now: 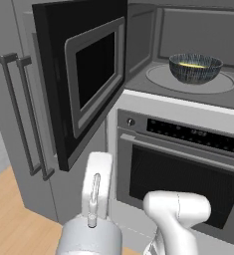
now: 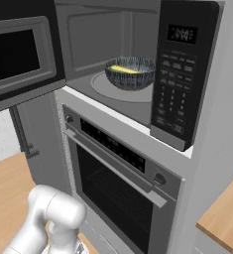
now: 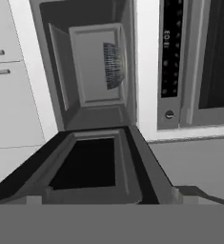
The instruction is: Pick the corn from the sink and place it in the bowl. Then pick the bowl and place it in the microwave. Then close the microwave door and press the start button.
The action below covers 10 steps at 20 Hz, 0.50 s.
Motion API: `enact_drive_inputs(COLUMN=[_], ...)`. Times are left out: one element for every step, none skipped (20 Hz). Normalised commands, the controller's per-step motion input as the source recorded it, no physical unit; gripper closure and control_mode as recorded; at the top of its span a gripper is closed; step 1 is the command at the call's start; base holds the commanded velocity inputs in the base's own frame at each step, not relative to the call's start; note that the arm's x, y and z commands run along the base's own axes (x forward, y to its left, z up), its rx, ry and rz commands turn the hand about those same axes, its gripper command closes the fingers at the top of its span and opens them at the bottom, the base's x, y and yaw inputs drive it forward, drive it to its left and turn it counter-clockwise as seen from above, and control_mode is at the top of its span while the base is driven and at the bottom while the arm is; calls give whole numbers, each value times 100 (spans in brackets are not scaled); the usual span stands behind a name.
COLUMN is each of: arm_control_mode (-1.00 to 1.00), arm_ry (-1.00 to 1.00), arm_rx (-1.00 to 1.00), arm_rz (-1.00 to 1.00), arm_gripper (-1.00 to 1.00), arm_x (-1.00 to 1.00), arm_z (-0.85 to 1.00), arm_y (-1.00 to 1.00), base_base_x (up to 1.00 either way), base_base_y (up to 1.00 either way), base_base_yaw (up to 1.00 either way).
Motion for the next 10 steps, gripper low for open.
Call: enact_drive_inputs(arm_control_mode=[-100, -100, -100, -100, -100, -100, -100, -100, -100, -100], arm_ry=[-32, -29, -26, -20, -21, -9, -11, -8, -3, -1], arm_rx=[0, 2, 1, 3, 0, 0, -5, -9, -5, 0], arm_rz=[0, 0, 0, 0, 0, 0, 0, 0, 0, -1], arm_gripper=[-100, -100, -100, -100, -100, -100, -100, -100, -100, -100], arm_x=[6, 17, 36, 59, 58, 45, 15, 20, 33, 71], arm_z=[-79, -85, -81, -69, -48, -19, -5, -14, -19, -23], arm_y=[70, 51, 61, 66, 81, 96, 100, 100, 100, 77], base_base_x=[0, 0, 0, 0, 0, 0, 0, 0, 0, 0], base_base_y=[0, 0, 0, 0, 0, 0, 0, 0, 0, 0], base_base_yaw=[0, 0, 0, 0, 0, 0, 0, 0, 0, 0])
